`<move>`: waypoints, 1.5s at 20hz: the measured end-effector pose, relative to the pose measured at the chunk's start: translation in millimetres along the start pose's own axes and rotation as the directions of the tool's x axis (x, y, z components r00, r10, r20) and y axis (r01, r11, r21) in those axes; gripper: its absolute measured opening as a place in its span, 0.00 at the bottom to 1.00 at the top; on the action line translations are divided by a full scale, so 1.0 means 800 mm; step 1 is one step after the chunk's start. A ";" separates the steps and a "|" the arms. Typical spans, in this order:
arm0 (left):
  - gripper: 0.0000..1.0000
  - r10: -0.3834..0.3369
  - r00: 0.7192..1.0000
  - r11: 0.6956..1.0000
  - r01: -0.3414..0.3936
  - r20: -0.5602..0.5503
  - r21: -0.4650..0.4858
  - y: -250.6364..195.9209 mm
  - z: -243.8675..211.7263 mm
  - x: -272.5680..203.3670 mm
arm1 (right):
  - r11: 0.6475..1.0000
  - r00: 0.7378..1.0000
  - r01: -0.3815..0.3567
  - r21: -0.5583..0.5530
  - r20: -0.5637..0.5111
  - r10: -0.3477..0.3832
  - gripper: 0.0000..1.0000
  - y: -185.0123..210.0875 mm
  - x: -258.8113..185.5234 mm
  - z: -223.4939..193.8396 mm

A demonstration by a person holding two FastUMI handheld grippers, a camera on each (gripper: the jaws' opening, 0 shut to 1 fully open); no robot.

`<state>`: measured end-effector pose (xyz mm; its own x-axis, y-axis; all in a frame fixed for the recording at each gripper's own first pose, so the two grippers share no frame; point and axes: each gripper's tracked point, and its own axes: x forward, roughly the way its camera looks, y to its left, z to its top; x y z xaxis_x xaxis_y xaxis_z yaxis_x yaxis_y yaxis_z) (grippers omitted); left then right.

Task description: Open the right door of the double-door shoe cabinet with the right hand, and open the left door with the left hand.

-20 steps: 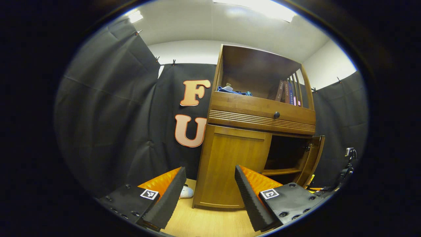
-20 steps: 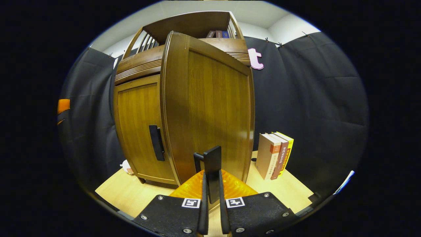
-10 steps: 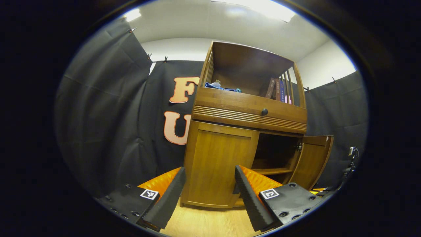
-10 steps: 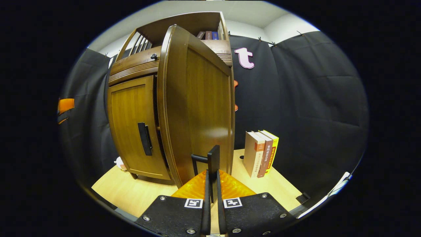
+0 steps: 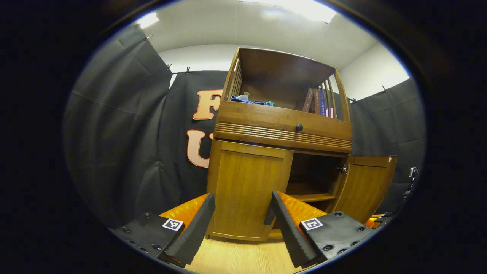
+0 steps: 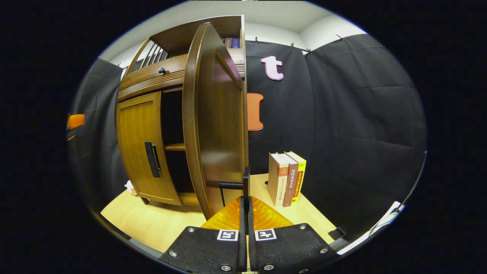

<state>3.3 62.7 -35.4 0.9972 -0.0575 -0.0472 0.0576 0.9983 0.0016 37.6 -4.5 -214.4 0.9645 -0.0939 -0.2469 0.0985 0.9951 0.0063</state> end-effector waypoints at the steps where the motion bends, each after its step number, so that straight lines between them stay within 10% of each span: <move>1: 0.99 -0.001 1.000 1.000 0.001 -0.002 0.001 -0.005 -0.002 0.000 | 1.000 1.000 -0.004 -0.003 0.001 0.004 0.07 -0.007 0.001 -0.001; 23: 0.94 0.009 0.995 0.999 -0.004 -0.104 0.050 -0.066 -0.105 0.079 | 1.000 1.000 -0.025 0.008 -0.002 0.025 0.11 -0.117 -0.026 -0.014; 30: 0.94 -0.047 0.989 0.994 0.061 -0.141 0.094 -0.098 -0.160 0.143 | 0.998 0.999 0.043 0.049 0.022 -0.044 0.59 -0.142 -0.044 -0.003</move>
<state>106.5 -21.7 -168.4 0.9768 -0.1034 -0.1875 0.1223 0.9881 0.0927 -8.3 -114.4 -208.6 0.9643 -0.1381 -0.2258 0.1517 0.9875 0.0436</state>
